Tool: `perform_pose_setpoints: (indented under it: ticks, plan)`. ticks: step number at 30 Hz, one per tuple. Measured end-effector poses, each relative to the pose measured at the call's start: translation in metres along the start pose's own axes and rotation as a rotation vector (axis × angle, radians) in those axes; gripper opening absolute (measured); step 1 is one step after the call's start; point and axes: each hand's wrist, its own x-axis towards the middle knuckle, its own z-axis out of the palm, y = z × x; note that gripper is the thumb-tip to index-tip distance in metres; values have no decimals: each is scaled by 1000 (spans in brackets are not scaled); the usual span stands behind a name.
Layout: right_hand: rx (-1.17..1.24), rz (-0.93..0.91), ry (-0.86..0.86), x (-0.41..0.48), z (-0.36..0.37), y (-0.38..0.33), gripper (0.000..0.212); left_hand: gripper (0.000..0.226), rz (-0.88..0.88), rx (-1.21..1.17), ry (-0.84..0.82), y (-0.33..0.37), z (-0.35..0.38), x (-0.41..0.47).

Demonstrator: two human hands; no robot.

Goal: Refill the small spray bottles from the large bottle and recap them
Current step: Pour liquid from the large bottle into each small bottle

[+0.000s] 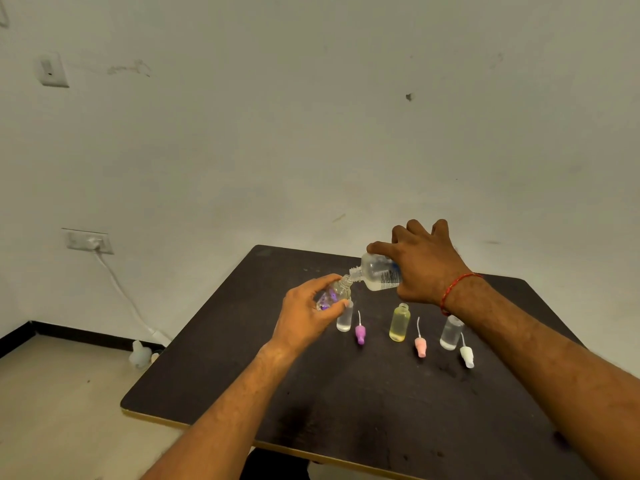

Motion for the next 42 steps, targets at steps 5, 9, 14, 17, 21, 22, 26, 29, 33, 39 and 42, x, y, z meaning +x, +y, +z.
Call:
perform_pose_setpoints:
  ticks: [5, 9, 14, 17, 21, 22, 26, 29, 33, 39, 42]
  plan:
    - [-6, -7, 5, 0, -1, 0, 75, 48, -2, -5, -3, 1, 0, -1]
    - [-10, -11, 2, 0, -4, 0, 76, 51, -7, 10, -2, 1, 1, -1]
    - [-18, -23, 3, 0, -6, -1, 75, 51, -10, 16, -3, 2, 1, -2]
    - [-27, -31, 3, 1, -8, -1, 74, 51, -13, 15, -1, 2, 2, -2]
    - [-43, -40, 9, 2, -10, -1, 75, 51, -12, 21, 6, 1, 3, -1]
    - [-43, -42, 9, 2, -10, -1, 75, 51, -12, 22, 8, 1, 3, -1]
    - [-54, -48, 7, 2, -11, -2, 75, 51, -13, 25, 11, 0, 4, -2]
    - [-57, -52, 8, 3, -11, -1, 75, 52, -21, 25, 11, 0, 4, -1]
    - [-63, -55, 19, 3, -12, 0, 74, 51, -16, 31, 18, 0, 5, 0]
    - [-58, -54, 17, 3, -11, 1, 74, 52, -23, 21, 11, -1, 6, 1]
    - [-61, -51, 15, 3, -10, 1, 73, 52, -14, 24, 11, -2, 7, 2]
